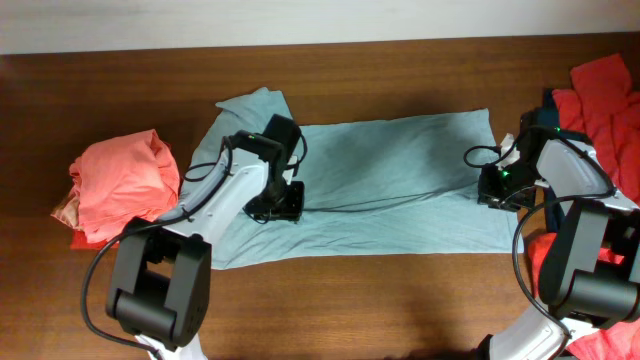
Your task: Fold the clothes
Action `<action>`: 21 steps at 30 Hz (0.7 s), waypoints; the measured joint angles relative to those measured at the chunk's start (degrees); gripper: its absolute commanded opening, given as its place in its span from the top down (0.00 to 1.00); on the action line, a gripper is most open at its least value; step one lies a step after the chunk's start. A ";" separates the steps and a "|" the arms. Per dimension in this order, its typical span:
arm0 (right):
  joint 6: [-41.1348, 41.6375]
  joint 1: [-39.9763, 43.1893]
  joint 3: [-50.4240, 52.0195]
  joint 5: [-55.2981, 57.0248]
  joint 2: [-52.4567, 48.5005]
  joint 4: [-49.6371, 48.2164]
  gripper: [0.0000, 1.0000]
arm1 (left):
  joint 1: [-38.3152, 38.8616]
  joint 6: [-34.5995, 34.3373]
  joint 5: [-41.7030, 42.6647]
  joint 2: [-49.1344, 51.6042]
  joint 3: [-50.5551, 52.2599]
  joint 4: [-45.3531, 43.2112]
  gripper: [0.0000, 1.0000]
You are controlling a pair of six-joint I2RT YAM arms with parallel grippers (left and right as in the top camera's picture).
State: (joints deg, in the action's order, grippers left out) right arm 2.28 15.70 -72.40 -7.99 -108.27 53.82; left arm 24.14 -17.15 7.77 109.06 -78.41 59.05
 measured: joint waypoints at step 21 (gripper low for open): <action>-0.39 0.00 0.00 0.02 0.00 0.00 0.75 | 0.55 -0.04 0.44 0.15 3.80 -5.09 0.67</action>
State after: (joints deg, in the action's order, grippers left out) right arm 1.89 15.70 -72.40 -7.97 -108.27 53.82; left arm 24.69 -17.19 8.21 109.21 -74.61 53.95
